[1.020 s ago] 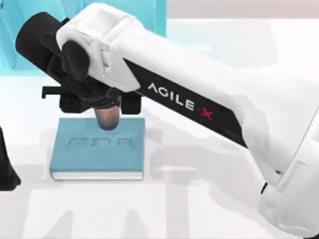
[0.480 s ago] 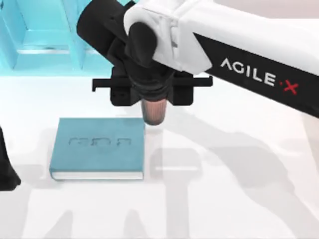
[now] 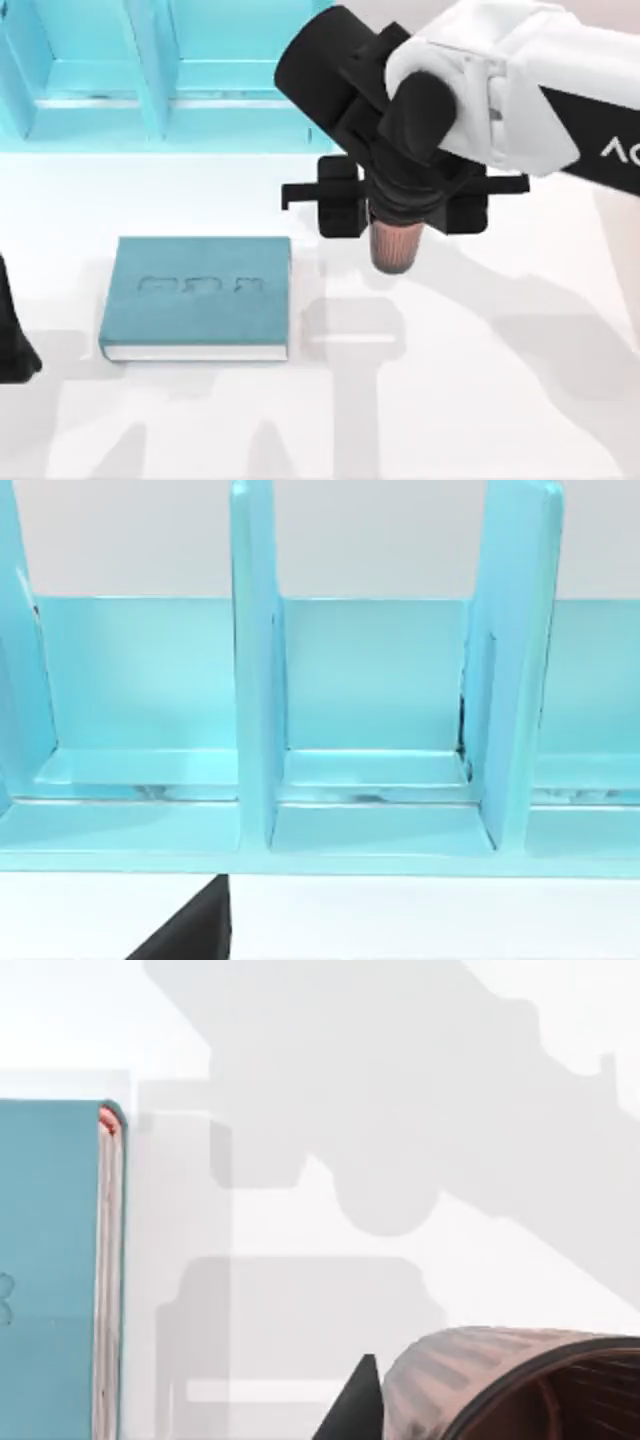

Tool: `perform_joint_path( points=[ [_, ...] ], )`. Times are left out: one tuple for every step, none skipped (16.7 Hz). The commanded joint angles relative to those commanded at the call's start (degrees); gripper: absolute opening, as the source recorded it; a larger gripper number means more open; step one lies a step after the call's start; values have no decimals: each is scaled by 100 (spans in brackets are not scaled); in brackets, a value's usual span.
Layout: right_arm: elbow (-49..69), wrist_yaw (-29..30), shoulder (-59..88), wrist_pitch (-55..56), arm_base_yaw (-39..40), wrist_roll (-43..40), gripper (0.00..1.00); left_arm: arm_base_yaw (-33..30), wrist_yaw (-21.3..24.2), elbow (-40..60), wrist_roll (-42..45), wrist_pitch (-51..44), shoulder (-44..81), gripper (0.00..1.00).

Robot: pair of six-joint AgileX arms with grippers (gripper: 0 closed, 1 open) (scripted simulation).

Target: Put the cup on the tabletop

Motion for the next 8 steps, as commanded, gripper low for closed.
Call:
perform_joint_path(
  points=[
    [-420, -18, -277, 81, -42, -75, 0, 0, 0, 0, 0, 0, 0, 100],
    [-810, -38, -572, 183, -88, -145, 0, 0, 0, 0, 0, 0, 0, 100],
    [-1157, -58, -846, 305, -144, -213, 0, 0, 0, 0, 0, 0, 0, 100],
    [-1458, -77, -1083, 439, -208, -282, 0, 0, 0, 0, 0, 0, 0, 100],
    [-1709, -94, -1279, 574, -275, -350, 0, 0, 0, 0, 0, 0, 0, 100],
    [-1907, -106, -1432, 693, -338, -414, 0, 0, 0, 0, 0, 0, 0, 100],
    [-2048, -113, -1541, 782, -392, -468, 0, 0, 0, 0, 0, 0, 0, 100],
    [-2128, -117, -1603, 832, -427, -504, 0, 0, 0, 0, 0, 0, 0, 100]
  ],
)
